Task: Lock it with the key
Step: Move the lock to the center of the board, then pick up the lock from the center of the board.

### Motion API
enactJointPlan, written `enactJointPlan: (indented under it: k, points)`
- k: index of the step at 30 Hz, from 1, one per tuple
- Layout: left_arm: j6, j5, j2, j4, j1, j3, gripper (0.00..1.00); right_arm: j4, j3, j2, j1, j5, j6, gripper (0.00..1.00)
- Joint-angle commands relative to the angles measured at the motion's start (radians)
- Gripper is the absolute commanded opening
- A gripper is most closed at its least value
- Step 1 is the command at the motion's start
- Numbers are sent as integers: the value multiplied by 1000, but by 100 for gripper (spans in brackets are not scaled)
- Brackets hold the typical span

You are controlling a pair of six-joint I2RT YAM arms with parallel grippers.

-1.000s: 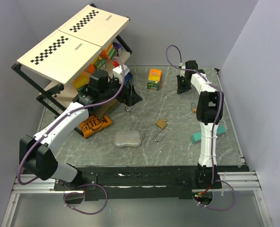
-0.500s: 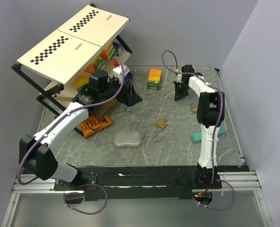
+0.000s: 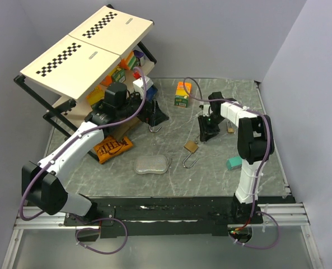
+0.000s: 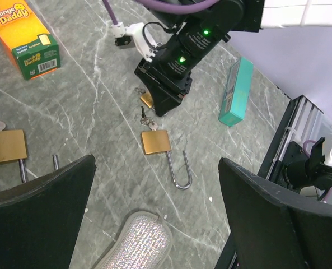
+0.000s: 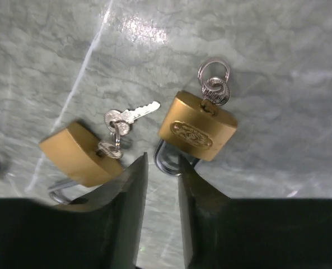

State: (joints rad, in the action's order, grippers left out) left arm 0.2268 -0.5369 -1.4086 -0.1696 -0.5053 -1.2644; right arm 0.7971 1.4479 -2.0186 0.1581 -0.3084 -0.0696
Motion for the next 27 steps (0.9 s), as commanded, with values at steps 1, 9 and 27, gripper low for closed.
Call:
enactJointPlan:
  k: [1, 9, 27]
  points:
    - [-4, -8, 51, 28, 2, -10, 96, 14, 3, 121, -8, 49, 34, 53]
    - [2, 9, 65, 33, 2, 0, 96, -44, 12, 114, -2, 172, 122, 64]
    - [-1, 23, 97, 36, 4, 43, 96, -29, 77, -31, 69, 250, 240, 60]
